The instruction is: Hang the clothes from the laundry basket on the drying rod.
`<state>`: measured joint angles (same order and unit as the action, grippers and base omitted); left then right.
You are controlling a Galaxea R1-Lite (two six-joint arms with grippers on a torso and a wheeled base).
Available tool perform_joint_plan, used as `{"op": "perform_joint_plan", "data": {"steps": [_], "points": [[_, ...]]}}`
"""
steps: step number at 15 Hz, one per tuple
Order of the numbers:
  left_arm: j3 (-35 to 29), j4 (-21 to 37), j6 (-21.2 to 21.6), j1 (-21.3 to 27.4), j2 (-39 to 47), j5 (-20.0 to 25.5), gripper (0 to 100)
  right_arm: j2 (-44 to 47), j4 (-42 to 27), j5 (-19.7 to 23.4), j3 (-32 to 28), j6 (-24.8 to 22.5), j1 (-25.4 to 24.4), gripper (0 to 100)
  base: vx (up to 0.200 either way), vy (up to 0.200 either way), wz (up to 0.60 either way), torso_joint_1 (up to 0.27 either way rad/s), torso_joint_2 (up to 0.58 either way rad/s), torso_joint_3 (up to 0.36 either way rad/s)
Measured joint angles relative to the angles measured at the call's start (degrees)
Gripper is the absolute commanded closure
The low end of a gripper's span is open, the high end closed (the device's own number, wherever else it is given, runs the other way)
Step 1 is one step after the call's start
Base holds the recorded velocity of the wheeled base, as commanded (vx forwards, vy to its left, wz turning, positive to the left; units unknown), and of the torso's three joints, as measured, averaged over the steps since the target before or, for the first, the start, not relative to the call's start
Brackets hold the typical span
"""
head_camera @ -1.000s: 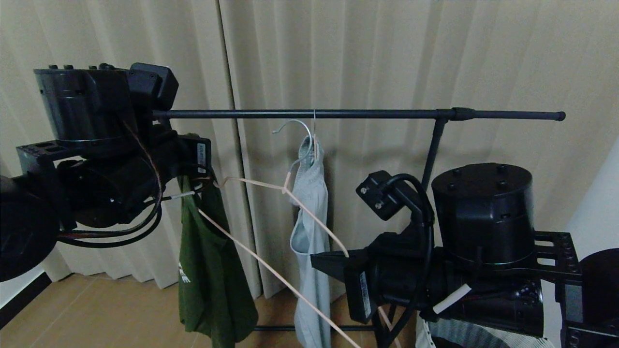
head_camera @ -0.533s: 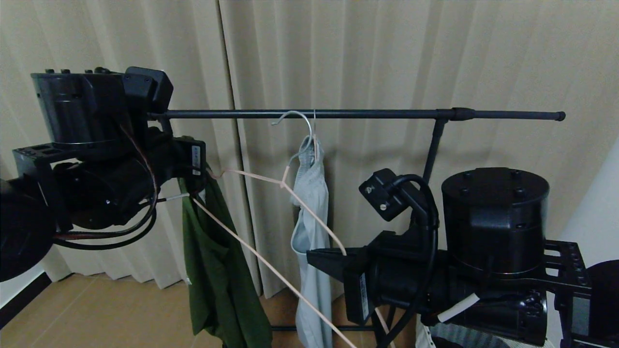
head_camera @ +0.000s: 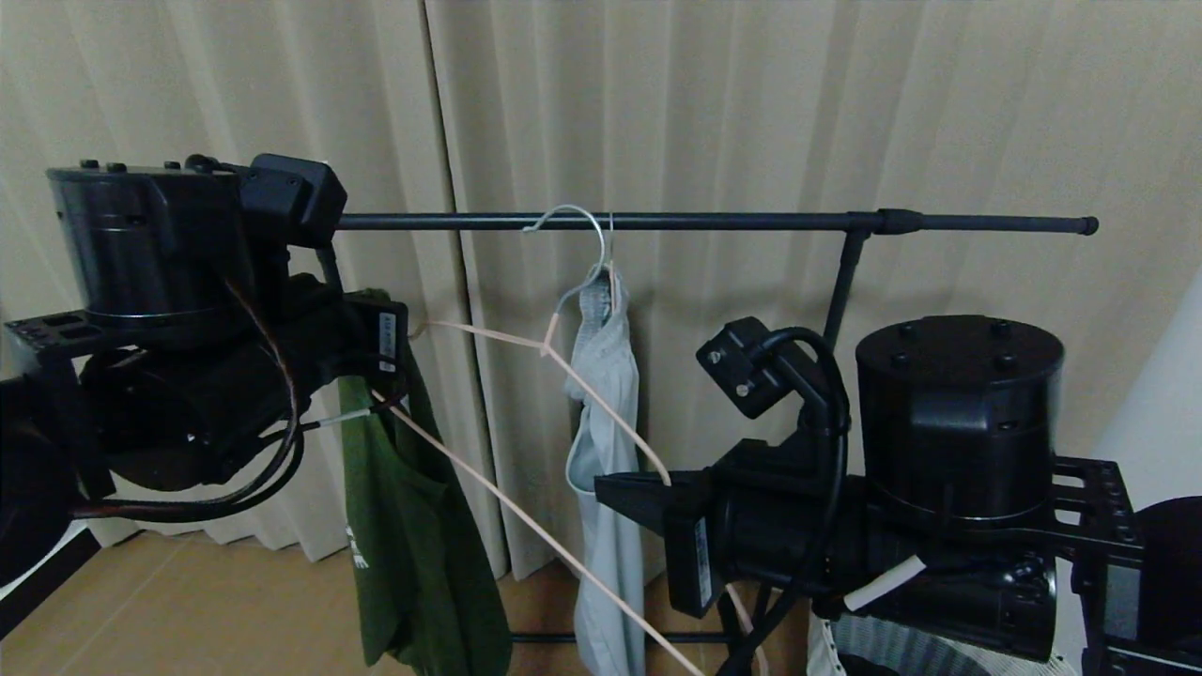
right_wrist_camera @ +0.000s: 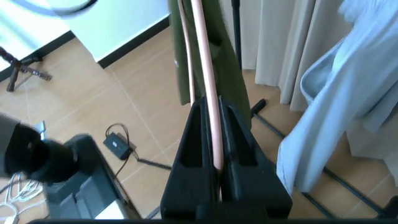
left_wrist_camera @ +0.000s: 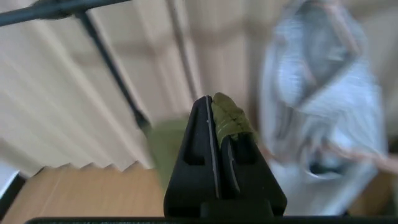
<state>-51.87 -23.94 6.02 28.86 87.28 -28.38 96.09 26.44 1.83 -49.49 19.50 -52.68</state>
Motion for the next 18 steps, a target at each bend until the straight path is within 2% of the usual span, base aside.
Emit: {"op": "perform_joint_plan", "data": {"steps": [5, 7, 8, 10, 12, 16, 18], "points": [[-0.33, 2.62, -0.78, 8.59, -3.80, 0.13, 100, 4.13, 0.05, 0.00, -4.39, 0.04, 0.30, 100, 0.000, 0.000, 0.00, 0.000, 0.00, 0.000], [-0.48, 2.68, -0.77, 9.79, -4.64, 0.02, 100, 5.03, 0.02, -0.30, -4.91, 0.06, 0.30, 100, 0.000, 0.000, 0.00, 0.000, 0.00, 0.000], [-0.50, 2.71, -0.67, 9.56, -4.82, 0.02, 100, 5.21, -0.04, -1.83, -4.89, 0.06, 0.37, 100, 0.000, 0.000, 0.00, 0.000, 0.00, 0.000], [-0.59, 2.73, -0.52, 7.22, -5.12, 0.09, 100, 5.32, -0.11, -3.63, -4.58, 0.04, 0.83, 100, 0.000, 0.000, 0.00, 0.000, 0.00, 0.000], [-0.28, 2.66, -0.83, 6.97, -5.40, 0.46, 100, 5.68, 0.00, -3.74, -4.97, 0.06, 1.35, 100, 0.000, 0.000, 0.00, 0.000, 0.00, 0.000], [-0.28, 2.62, -1.62, 12.85, -5.51, 1.01, 100, 8.41, 1.69, -3.77, -8.28, 0.04, 2.51, 100, 0.000, 0.000, 0.00, 0.000, 0.00, 0.000], [-0.39, 2.60, -2.41, 15.26, -5.29, 3.06, 100, 10.19, 1.89, -3.79, -10.37, 0.01, 2.90, 100, 0.000, 0.000, 0.00, 0.000, 0.00, 0.000]]}}
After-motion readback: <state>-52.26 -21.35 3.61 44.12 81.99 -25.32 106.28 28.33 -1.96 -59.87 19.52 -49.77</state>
